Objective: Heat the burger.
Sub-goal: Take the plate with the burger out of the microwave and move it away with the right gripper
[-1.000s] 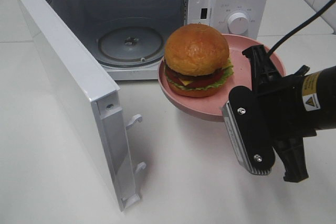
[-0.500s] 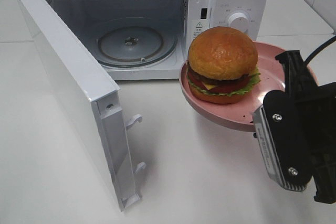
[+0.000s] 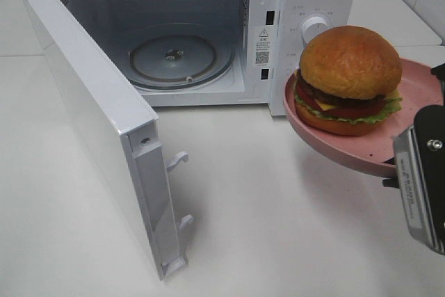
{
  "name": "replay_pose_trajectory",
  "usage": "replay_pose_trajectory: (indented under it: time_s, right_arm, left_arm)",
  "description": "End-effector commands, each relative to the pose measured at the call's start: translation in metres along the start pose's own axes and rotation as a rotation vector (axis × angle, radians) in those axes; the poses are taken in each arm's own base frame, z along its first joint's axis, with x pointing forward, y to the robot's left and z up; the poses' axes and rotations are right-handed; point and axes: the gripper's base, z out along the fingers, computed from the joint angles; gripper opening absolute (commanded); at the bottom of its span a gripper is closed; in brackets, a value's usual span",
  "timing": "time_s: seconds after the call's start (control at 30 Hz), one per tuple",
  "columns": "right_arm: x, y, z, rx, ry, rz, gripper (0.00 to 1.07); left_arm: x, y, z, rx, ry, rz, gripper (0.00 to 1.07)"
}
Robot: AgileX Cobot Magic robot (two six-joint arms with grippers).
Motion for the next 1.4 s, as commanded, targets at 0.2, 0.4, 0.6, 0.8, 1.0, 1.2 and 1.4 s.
replay_pose_trajectory:
  time_s: [0.2,0.4,0.6,0.8,1.0,1.2,1.4]
  right_arm:
    - [0.007,-0.007,-0.016,0.094,0.024,0.059,0.00]
    - [0.014,-0.004,-0.017,0.073,0.103,0.154,0.00]
    - [0.021,-0.004,-0.018,0.095,0.170,0.285,0.00]
    - [0.024,-0.005,-0.019,0.126,0.196,0.411,0.00]
    - [0.030,-0.004,-0.019,0.139,0.261,0.494,0.00]
    - [0.033,-0.006,-0.018,0.168,0.298,0.548,0.00]
    - [0.033,-0.009,-0.004,0.190,0.359,0.658,0.00]
  left_arm:
    - [0.001,0.000,-0.002,-0.002,-0.021,-0.007,0.78]
    - [0.001,0.000,-0.002,-0.002,-0.021,-0.007,0.78]
    - [0.001,0.000,-0.002,-0.002,-0.021,-0.007,0.78]
    - [0.001,0.000,-0.002,-0.002,-0.021,-0.007,0.78]
    - [0.001,0.000,-0.002,-0.002,-0.021,-0.007,0.78]
    - [0.001,0.000,-0.002,-0.002,-0.021,-0.007,0.78]
    - [0.001,0.000,-0.002,-0.002,-0.021,-0.007,0.78]
